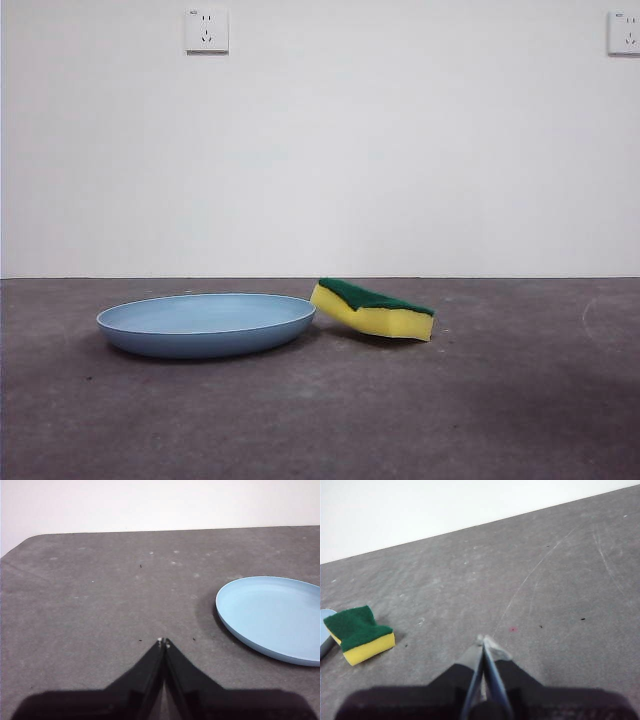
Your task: Pick up the plate,pick up the cloth,clean the plate with the cloth
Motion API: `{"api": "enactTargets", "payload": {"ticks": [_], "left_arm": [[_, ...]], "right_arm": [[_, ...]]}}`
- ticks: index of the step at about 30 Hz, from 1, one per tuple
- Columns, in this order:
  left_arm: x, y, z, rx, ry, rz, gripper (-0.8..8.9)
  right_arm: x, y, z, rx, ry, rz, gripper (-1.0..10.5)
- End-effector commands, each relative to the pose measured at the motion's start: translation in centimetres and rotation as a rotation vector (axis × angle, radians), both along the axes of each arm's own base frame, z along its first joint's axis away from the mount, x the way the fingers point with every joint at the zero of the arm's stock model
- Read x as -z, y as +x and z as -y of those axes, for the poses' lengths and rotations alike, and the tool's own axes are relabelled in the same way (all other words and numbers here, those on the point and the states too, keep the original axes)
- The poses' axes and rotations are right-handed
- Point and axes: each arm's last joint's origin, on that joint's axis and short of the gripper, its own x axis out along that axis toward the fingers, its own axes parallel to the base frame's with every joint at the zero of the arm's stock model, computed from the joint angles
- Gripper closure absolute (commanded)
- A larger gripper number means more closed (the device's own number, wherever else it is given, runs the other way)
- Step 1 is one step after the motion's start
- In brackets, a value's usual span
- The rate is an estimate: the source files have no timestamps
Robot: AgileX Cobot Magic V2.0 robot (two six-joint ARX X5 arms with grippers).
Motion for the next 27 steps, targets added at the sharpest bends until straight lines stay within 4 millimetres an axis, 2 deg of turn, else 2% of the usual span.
{"api": "enactTargets", "payload": {"ticks": [1, 12, 16, 21, 27], "left_arm": [[0.4, 0.1, 0.0, -0.004, -0.007, -0.008, 8.14], [0.4, 0.1, 0.0, -0.003, -0.038, -0.008, 8.2], [0.3, 0.0, 0.1, 0.019, -0.078, -0.011, 8.21], [-0.6, -0.1, 0.1, 0.022, -0.206, 0.002, 8.21], [-3.1, -0.3, 0.3, 0.061, -0.314, 0.023, 8.21]], "right_arm": [[0.4, 0.0, 0.0, 0.002, 0.009, -0.021, 9.5], [0.3, 0.0, 0.0, 0.005, 0.049, -0.024, 9.5], [-0.5, -0.2, 0.0, 0.016, 0.099, -0.032, 9.6], [-3.2, -0.5, 0.0, 0.021, 0.12, -0.066, 9.6], [-8.3, -0.2, 0.0, 0.021, 0.11, -0.097, 9.6]]}}
